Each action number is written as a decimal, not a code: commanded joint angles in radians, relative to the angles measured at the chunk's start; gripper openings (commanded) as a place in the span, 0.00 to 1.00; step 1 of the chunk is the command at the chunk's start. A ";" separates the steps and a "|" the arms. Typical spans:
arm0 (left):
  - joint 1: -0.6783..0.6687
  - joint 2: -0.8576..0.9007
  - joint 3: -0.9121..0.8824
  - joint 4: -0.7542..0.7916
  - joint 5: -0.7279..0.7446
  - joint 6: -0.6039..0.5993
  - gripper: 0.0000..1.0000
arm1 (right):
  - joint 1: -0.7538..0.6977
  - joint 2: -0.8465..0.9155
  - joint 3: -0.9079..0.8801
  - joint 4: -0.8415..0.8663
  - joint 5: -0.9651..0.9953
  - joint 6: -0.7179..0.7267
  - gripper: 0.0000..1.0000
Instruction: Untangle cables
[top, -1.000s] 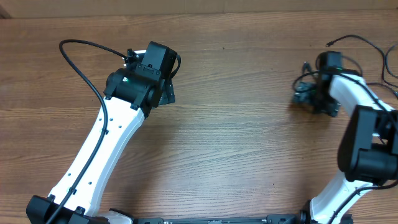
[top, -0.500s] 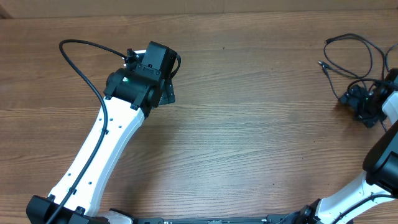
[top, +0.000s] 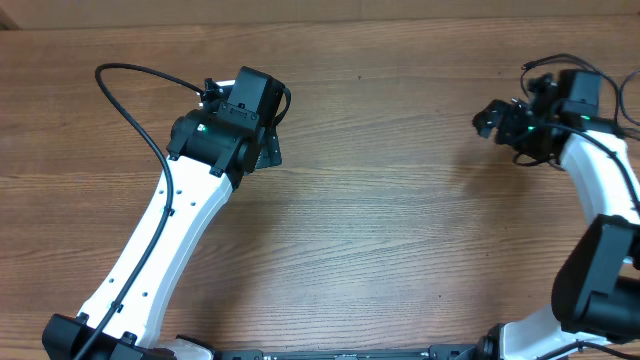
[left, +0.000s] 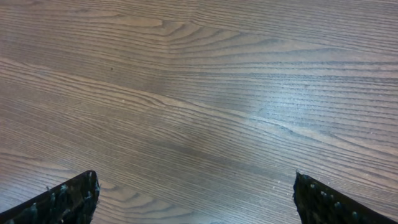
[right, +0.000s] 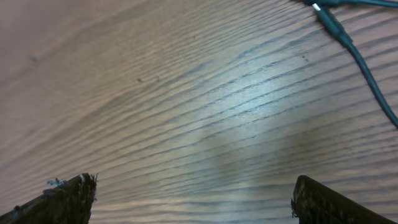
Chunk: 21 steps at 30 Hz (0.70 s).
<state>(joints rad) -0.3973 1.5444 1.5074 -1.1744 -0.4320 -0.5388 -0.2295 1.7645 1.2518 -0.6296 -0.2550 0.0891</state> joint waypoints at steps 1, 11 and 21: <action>0.005 -0.024 -0.003 0.004 -0.019 0.019 1.00 | 0.065 0.016 0.000 0.025 0.192 -0.020 1.00; 0.005 -0.024 -0.003 0.004 -0.019 0.019 1.00 | 0.084 0.079 0.000 0.129 0.217 -0.020 1.00; 0.005 -0.024 -0.003 0.003 -0.019 0.019 1.00 | 0.084 0.222 0.000 0.249 0.220 -0.065 1.00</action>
<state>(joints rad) -0.3973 1.5444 1.5074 -1.1744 -0.4320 -0.5388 -0.1452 1.9560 1.2514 -0.4084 -0.0441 0.0429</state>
